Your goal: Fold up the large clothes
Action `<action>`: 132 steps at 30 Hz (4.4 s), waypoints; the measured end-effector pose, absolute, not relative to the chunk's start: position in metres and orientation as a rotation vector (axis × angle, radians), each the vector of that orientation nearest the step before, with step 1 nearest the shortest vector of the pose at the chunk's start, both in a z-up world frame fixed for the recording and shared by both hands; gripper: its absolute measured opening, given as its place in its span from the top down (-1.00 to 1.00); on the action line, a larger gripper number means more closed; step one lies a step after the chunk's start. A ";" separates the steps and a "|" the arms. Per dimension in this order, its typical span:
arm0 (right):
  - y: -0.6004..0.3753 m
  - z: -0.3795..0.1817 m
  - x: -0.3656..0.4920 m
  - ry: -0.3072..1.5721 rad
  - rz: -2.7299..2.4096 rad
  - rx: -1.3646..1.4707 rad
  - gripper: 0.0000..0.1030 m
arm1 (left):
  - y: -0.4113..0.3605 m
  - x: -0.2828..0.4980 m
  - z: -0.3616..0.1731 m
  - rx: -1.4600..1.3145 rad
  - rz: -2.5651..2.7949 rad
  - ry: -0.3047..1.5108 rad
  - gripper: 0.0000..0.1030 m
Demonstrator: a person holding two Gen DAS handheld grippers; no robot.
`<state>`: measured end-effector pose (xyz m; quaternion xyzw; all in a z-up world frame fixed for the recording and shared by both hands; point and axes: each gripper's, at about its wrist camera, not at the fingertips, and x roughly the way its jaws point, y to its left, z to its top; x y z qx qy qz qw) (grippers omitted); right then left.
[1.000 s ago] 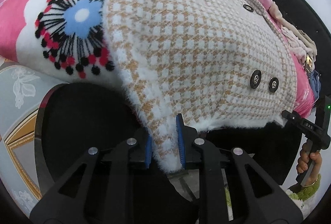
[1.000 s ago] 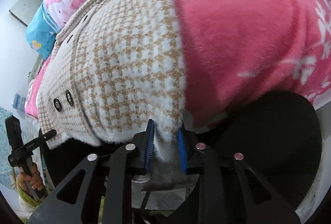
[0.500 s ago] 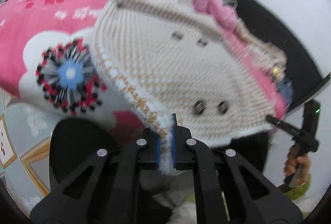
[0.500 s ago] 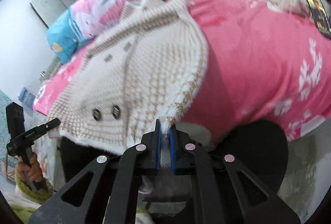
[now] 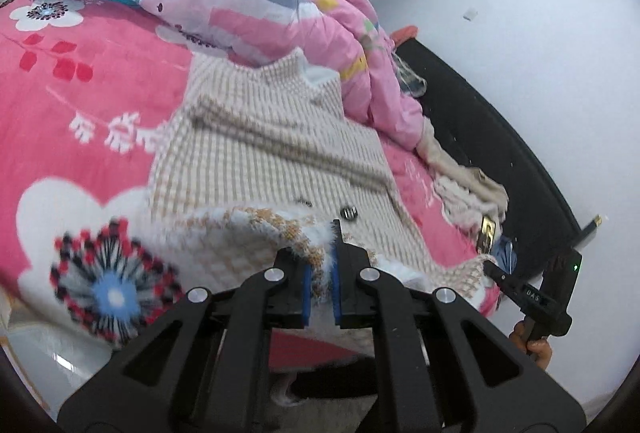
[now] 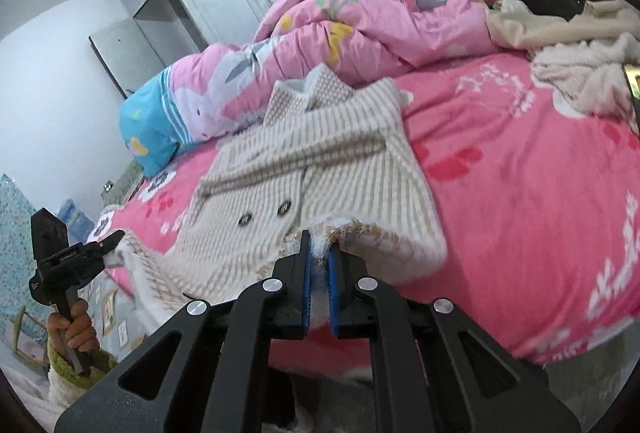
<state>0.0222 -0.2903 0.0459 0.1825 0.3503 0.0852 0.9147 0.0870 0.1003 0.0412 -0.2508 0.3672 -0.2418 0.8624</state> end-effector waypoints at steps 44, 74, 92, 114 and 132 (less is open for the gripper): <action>-0.371 -0.015 0.115 0.830 0.180 0.748 -0.62 | 0.173 0.142 -0.025 -0.745 -0.307 0.916 -0.34; -0.353 -0.082 0.121 0.755 -0.114 0.926 0.21 | 0.109 0.141 -0.060 -0.664 0.220 0.763 0.44; -0.338 0.028 0.029 0.648 -0.004 0.533 0.75 | 0.077 0.040 0.056 -0.165 -0.004 0.582 0.81; -0.342 0.019 0.032 0.819 0.119 0.466 -0.05 | 0.130 0.051 0.016 -0.252 -0.021 0.738 -0.07; -0.161 -0.025 0.133 1.119 0.410 0.022 0.13 | 0.060 0.127 -0.042 0.159 -0.043 0.864 0.51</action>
